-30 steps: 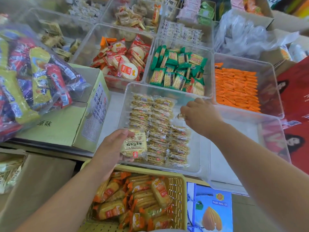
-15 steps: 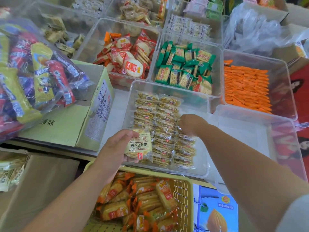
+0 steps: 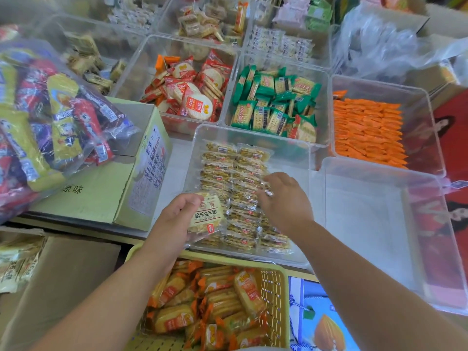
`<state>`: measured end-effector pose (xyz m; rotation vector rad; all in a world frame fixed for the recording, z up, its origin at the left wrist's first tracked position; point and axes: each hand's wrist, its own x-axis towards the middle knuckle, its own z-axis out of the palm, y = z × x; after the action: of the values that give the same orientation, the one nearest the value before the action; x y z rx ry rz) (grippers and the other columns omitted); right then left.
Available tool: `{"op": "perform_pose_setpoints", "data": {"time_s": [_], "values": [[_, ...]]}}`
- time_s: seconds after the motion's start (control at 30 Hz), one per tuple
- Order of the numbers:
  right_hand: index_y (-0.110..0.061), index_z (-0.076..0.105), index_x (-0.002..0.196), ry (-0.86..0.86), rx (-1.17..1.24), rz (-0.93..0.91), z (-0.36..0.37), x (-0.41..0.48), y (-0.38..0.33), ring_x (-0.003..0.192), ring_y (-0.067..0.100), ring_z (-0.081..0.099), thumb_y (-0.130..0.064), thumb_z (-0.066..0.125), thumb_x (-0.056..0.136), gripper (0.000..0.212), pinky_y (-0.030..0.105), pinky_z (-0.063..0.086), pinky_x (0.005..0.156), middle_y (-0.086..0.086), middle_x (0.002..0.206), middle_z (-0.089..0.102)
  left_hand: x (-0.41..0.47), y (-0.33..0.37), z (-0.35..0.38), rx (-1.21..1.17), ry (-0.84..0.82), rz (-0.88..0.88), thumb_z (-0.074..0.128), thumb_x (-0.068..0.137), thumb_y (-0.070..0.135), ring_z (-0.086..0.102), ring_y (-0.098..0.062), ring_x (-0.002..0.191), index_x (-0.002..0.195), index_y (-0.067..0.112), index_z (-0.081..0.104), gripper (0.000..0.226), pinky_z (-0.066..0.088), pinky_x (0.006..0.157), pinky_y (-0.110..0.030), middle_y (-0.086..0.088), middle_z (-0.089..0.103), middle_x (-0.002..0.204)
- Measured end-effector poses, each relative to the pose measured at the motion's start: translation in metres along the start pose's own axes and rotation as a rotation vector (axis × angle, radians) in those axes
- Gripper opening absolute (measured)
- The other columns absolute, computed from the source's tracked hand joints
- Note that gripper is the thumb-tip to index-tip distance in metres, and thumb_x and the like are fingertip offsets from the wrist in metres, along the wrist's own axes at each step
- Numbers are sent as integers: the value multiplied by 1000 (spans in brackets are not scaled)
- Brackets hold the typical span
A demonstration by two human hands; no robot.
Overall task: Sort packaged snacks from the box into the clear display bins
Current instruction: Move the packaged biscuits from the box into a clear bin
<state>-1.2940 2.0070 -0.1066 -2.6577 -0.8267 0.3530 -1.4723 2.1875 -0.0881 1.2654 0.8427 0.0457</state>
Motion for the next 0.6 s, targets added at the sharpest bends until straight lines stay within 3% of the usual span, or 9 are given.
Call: {"op": "perform_pose_setpoints", "data": {"time_s": [0.1, 0.2, 0.27, 0.37, 0.43, 0.5, 0.6], "values": [[-31, 46, 146, -82, 123, -250, -5, -43, -21, 141, 23, 39, -52, 56, 93, 58, 43, 39, 112, -2, 157, 39, -2, 5, 5, -25, 24, -14, 49, 108, 35, 75, -22, 101, 110, 34, 72, 24, 60, 87, -44, 1, 77, 109], [-40, 34, 148, -118, 22, -470, 0, -71, -38, 147, 27, 31, -53, 63, 86, 70, 52, 39, 110, -3, 164, 25, -5, 10, 16, -178, -35, -59, 49, 108, 33, 74, -23, 109, 118, 30, 72, 25, 61, 87, -44, -2, 74, 120], [-37, 37, 146, -78, -12, -529, 3, -78, -45, 147, 30, 33, -40, 73, 83, 72, 55, 43, 109, 0, 162, 31, -10, 14, 28, -275, -110, -88, 48, 108, 34, 72, -20, 111, 117, 31, 74, 28, 62, 84, -43, -2, 72, 125], [-22, 59, 135, 69, 53, -530, -3, -75, -45, 130, 33, 53, -22, 79, 80, 59, 52, 54, 97, 6, 141, 58, -13, 20, 44, -317, -205, -126, 56, 101, 47, 62, -24, 129, 126, 41, 69, 29, 51, 106, -55, -1, 60, 145], [-17, 65, 130, 129, 90, -548, -10, -70, -39, 116, 33, 62, -16, 80, 83, 49, 47, 57, 90, 7, 129, 65, -13, 25, 46, -244, -215, -88, 61, 90, 55, 64, -23, 125, 130, 56, 62, 40, 50, 107, -57, 2, 58, 146], [-14, 66, 130, 157, 150, -535, -19, -62, -31, 107, 33, 65, -10, 75, 89, 42, 47, 59, 82, 8, 123, 68, -14, 31, 42, -55, -165, -22, 61, 82, 66, 72, -23, 108, 125, 70, 54, 44, 57, 97, -54, 1, 66, 132], [-15, 68, 126, 209, 90, -480, -41, -38, -15, 99, 33, 66, 1, 71, 88, 41, 48, 60, 75, 8, 115, 70, -12, 34, 26, 285, -22, 136, 52, 73, 81, 66, -4, 108, 122, 77, 42, 50, 51, 84, -29, 25, 64, 124]]}}
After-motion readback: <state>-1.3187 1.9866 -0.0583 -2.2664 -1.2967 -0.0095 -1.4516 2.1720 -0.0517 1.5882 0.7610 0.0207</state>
